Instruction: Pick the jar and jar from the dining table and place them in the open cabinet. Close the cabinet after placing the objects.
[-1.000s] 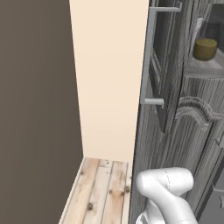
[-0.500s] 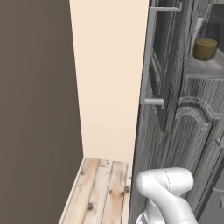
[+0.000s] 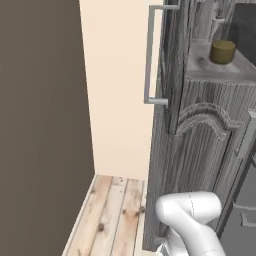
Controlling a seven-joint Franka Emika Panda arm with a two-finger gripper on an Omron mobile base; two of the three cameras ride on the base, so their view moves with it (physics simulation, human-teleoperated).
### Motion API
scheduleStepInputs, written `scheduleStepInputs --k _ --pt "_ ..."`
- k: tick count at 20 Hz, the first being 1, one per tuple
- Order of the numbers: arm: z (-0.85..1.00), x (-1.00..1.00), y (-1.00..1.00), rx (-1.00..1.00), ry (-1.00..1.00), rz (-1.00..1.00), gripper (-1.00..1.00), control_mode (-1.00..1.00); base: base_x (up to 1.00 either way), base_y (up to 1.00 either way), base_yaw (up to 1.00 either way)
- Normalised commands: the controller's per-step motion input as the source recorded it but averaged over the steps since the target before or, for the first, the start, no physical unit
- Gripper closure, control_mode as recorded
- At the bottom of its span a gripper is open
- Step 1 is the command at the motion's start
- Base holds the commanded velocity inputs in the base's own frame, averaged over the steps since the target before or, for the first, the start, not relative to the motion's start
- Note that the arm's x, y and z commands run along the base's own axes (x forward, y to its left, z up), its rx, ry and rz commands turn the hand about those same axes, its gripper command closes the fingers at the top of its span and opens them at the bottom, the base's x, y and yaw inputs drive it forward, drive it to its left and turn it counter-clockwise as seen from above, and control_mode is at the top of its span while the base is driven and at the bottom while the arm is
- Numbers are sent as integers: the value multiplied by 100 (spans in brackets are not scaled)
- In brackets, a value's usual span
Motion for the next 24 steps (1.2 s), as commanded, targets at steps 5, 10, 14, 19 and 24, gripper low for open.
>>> scheduleStepInputs --k 5,10,14,19,24 --pt "0 0 0 0 0 0 -100 100 -89 -19 1" --pt "0 0 0 0 0 0 -100 100 -99 -26 0" --pt "0 0 0 0 0 0 -100 100 -45 -62 -21" --pt "0 0 0 0 0 0 -100 100 -2 -77 -55" --pt "0 0 0 0 0 0 -100 100 14 -47 -76"
